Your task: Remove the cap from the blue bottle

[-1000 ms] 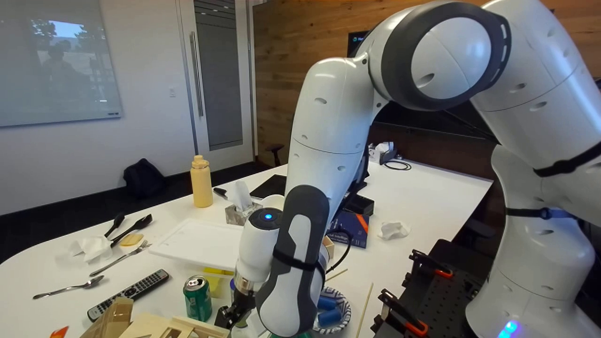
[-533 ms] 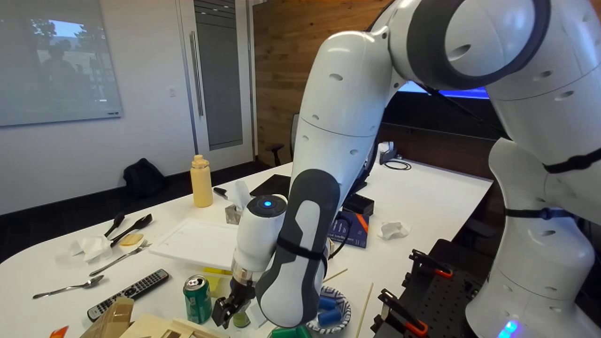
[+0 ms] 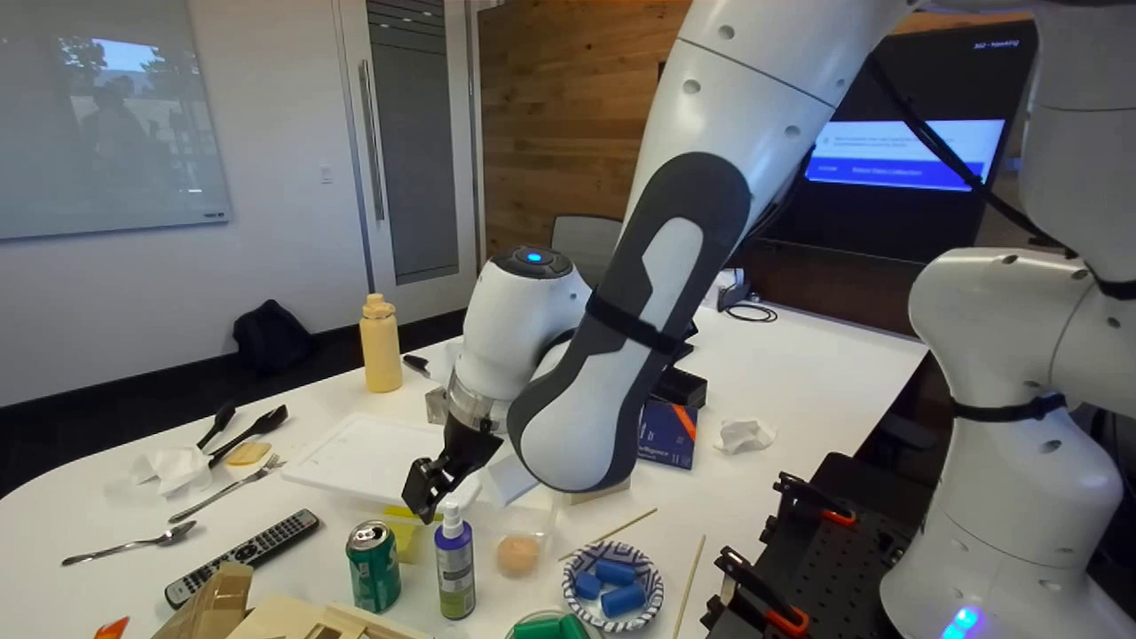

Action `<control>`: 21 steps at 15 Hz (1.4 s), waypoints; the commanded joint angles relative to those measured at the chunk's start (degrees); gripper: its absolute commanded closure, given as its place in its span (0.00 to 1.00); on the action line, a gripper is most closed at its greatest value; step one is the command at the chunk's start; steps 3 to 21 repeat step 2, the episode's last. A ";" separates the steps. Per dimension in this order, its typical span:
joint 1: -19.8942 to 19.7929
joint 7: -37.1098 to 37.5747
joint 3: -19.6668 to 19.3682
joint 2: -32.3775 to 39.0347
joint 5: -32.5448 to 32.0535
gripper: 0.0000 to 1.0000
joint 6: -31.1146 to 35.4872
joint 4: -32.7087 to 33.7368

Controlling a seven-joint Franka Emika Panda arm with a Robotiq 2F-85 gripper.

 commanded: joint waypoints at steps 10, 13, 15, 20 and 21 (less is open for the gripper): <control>4.01 -0.98 -5.29 -6.49 -3.36 0.00 -3.43 -2.76; 4.01 -0.98 -5.29 -6.49 -3.36 0.00 -3.43 -2.76; 4.01 -0.98 -5.29 -6.49 -3.36 0.00 -3.43 -2.76; 4.01 -0.98 -5.29 -6.49 -3.36 0.00 -3.43 -2.76; 4.01 -0.98 -5.29 -6.49 -3.36 0.00 -3.43 -2.76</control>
